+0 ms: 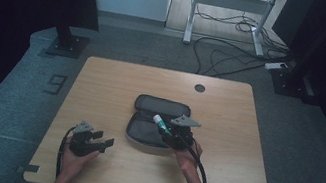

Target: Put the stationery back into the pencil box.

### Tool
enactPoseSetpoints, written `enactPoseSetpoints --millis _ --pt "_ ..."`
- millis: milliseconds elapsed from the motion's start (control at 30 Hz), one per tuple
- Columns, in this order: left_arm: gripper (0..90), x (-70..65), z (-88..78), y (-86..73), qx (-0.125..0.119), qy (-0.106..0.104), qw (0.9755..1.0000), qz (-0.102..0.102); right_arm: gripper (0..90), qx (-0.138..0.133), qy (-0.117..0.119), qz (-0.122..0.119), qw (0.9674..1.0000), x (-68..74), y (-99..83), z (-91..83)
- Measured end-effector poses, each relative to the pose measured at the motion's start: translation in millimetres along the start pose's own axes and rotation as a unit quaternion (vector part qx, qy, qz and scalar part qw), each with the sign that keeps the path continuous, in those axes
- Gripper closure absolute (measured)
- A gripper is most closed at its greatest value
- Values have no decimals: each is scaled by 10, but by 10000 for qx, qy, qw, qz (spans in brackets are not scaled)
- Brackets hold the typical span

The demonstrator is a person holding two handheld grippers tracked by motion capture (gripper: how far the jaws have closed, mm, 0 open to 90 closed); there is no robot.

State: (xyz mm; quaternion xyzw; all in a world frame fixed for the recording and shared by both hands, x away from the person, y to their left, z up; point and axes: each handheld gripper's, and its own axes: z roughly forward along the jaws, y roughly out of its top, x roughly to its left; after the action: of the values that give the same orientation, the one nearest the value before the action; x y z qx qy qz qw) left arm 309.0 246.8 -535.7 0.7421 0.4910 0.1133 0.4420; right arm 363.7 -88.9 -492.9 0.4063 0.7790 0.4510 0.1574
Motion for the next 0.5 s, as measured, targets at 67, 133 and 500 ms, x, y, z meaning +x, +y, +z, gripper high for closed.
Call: enactPoseSetpoints --millis 67,133,500 --pt "348 2 -5 1 -5 0 10000 -8 648 46 -30 -5 10000 -16 1 45" --pt "348 6 -6 1 -6 4 10000 -12 648 86 -61 7 9999 -29 -2 79" --pt "347 -1 15 -8 52 -16 10000 7 648 290 -182 116 9993 -120 -53 242"
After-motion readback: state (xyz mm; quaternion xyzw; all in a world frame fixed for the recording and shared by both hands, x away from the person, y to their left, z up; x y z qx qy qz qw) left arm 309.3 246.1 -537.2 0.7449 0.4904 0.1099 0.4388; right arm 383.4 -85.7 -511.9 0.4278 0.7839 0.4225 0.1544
